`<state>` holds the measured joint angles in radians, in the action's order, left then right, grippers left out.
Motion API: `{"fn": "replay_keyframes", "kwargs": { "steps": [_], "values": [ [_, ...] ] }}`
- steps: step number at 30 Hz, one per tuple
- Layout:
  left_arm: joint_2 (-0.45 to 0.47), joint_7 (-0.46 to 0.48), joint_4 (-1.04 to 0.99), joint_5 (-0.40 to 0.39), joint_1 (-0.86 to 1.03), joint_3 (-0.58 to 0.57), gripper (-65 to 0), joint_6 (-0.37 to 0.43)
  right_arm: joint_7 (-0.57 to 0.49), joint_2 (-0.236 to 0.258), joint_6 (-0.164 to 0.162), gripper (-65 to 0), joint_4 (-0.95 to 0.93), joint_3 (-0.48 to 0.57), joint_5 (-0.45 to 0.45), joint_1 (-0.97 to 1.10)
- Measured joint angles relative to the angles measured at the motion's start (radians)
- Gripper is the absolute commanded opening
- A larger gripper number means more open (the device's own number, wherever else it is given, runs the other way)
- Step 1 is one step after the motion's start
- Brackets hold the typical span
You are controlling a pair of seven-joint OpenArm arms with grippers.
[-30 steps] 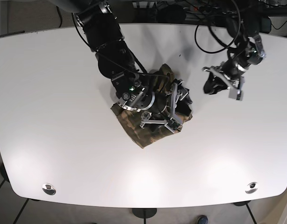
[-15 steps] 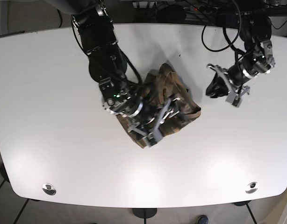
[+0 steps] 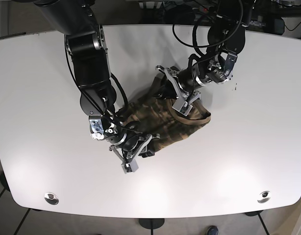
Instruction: Fold the T-shirt properly
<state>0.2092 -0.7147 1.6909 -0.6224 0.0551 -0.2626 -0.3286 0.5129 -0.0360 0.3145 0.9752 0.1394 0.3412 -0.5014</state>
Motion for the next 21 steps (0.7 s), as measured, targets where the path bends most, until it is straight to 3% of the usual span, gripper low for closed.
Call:
{"fn": "replay_keyframes", "kwargs": {
  "steps": [7,9,13,17,19,21],
  "values": [
    [0.041,0.015,-0.148,0.000,0.009,0.007,-56.9,0.006,-0.156,0.028,0.004,-56.9,-0.186,0.002,0.005,-0.013],
    [0.061,0.078,-0.203,-0.024,-0.012,-0.003,-56.9,-0.008,-0.171,0.042,0.003,-56.9,-0.187,0.002,0.004,-0.002],
    [0.097,0.107,-0.295,-0.042,-0.088,-0.001,-56.9,-0.020,-0.193,0.082,0.003,-57.4,-0.182,0.002,0.019,0.028],
    [0.134,0.121,-0.477,-0.053,-0.252,0.000,-56.9,-0.027,-0.189,0.111,-0.001,-57.4,-0.021,-0.002,0.021,0.149],
    [0.146,0.122,-0.555,-0.022,-0.326,0.002,-56.8,-0.024,-0.163,0.130,0.004,-57.4,0.061,0.000,0.020,0.209],
    [0.143,0.111,-0.617,0.079,-0.393,0.003,-56.8,-0.012,-0.133,0.134,0.006,-57.4,0.135,0.000,0.019,0.262]
  ]
}}
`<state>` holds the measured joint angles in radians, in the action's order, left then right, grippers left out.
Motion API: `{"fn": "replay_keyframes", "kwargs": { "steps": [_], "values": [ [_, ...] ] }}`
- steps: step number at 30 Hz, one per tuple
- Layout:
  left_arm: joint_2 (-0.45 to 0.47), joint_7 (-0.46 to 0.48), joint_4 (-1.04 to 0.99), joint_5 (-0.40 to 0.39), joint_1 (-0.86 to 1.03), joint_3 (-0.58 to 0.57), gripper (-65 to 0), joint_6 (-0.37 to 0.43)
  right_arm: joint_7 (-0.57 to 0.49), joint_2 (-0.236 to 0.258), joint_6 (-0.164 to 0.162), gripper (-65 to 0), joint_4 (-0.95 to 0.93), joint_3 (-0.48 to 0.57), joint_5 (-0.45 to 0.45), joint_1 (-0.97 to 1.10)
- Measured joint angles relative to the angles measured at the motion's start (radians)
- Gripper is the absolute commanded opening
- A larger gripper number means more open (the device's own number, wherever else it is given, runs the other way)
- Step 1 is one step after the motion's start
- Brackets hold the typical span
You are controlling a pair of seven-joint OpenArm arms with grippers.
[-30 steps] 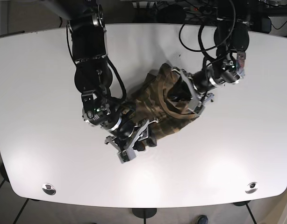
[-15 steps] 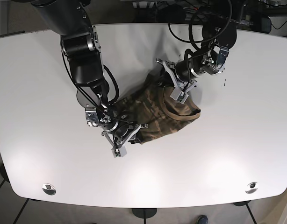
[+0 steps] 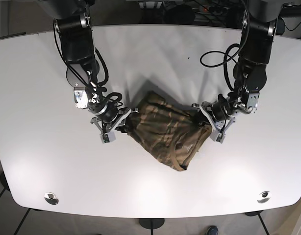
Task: Fold the T-shirt properly
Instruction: 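Carry the camouflage bundle with the left gripper to the table edge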
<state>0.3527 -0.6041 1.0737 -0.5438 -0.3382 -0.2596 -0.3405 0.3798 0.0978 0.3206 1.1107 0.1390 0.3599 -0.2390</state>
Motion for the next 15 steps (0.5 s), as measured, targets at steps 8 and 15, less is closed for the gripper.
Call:
{"fn": "replay_keyframes", "kwargs": {
  "steps": [8,15],
  "values": [
    [-0.058,0.026,-0.058,0.178,-0.084,-0.001,-42.4,0.022,0.020,0.004,-0.012,-57.5,0.165,0.162,-0.012,0.143],
    [-0.063,0.023,0.116,0.188,-0.061,0.135,-40.8,0.027,0.030,-0.060,-0.011,-57.5,0.180,0.292,-0.013,0.169]
  ]
}}
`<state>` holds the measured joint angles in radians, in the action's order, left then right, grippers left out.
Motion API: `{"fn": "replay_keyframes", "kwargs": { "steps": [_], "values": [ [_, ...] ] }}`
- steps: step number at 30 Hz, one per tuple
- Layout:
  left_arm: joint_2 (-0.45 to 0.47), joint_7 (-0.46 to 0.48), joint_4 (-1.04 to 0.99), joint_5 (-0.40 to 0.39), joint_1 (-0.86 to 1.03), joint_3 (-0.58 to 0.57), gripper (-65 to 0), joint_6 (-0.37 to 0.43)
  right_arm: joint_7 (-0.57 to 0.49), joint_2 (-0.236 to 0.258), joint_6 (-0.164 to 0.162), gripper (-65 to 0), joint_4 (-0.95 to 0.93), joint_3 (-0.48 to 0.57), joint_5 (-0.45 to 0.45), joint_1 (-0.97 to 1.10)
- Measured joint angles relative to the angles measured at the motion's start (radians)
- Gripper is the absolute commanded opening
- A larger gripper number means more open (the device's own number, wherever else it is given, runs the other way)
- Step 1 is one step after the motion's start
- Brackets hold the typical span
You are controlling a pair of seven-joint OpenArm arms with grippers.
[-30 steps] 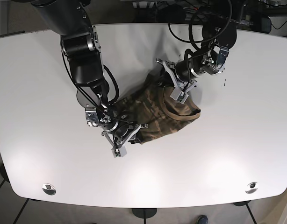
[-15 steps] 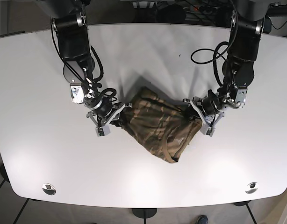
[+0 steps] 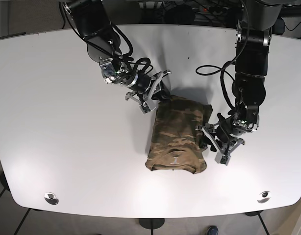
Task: Fold the T-shirt properly
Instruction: 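Carry the camouflage bundle with the left gripper to the table edge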
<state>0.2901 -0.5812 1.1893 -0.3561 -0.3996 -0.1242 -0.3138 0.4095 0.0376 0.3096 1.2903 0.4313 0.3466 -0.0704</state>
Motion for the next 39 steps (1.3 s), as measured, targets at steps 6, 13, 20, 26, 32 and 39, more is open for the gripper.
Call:
{"fn": "replay_keyframes", "kwargs": {
  "steps": [6,13,20,26,32,39],
  "values": [
    [-0.003,-0.005,0.169,0.004,0.076,0.042,-40.7,0.186,0.042,-0.001,-0.003,-57.5,0.050,0.008,-0.002,0.003],
    [-0.100,0.037,0.198,-0.003,0.074,-0.103,-21.1,0.318,0.073,0.026,-0.003,-57.5,0.051,0.006,-0.002,-0.013],
    [-0.136,0.241,0.002,-0.003,0.071,-0.268,-21.0,0.333,0.073,0.024,-0.003,-57.5,0.051,-0.147,-0.001,-0.008],
    [-0.111,0.313,-0.164,-0.023,0.048,-0.273,-21.0,0.293,0.073,0.018,0.005,-57.5,0.051,-0.289,0.002,-0.006],
    [0.081,0.375,-0.248,-0.065,0.033,-0.259,-21.0,0.221,0.074,0.023,0.001,-57.5,0.082,-0.394,-0.001,-0.002],
    [0.357,0.388,-0.389,-0.077,0.083,-0.097,-21.1,-0.028,0.170,0.014,0.004,-57.5,0.198,-0.442,-0.001,0.000]
  ]
}}
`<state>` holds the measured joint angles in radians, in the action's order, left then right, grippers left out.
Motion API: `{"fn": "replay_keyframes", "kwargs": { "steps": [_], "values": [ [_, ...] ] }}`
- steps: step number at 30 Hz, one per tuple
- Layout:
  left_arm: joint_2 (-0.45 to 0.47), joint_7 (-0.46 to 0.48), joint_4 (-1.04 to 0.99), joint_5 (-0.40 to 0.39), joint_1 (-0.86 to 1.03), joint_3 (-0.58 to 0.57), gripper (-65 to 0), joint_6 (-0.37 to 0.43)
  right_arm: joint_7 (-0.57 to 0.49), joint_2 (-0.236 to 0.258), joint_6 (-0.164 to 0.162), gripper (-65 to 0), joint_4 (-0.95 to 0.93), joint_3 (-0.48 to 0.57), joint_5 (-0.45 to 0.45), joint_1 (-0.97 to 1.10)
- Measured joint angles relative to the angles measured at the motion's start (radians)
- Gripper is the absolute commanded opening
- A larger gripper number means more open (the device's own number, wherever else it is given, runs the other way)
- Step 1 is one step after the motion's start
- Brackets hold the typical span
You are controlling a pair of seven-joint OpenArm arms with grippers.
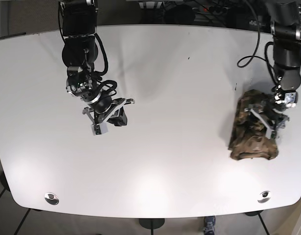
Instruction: Fold the T-shirt properly
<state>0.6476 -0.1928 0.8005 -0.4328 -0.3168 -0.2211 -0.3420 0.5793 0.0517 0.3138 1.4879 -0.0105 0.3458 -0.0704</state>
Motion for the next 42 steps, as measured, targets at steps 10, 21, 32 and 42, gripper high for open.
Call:
{"fn": "replay_keyframes", "kwargs": {
  "steps": [10,21,32,42],
  "values": [
    [0.289,0.173,-0.227,0.014,0.229,0.128,-21.1,-0.150,0.002,0.018,-0.003,-57.5,0.159,0.001,0.000,0.074],
    [0.355,0.143,-0.043,0.073,0.423,0.344,-21.1,-0.241,0.003,0.015,-0.002,-57.5,0.300,0.003,-0.002,0.172],
    [0.084,-0.206,0.722,0.084,0.495,0.672,-21.1,-0.272,0.005,0.051,-0.003,-57.1,0.414,-0.001,-0.005,0.309],
    [-0.574,-0.446,1.126,0.593,0.503,0.710,-20.3,-0.291,0.005,0.053,0.000,-56.9,0.441,0.003,-0.005,0.349]
  ]
}}
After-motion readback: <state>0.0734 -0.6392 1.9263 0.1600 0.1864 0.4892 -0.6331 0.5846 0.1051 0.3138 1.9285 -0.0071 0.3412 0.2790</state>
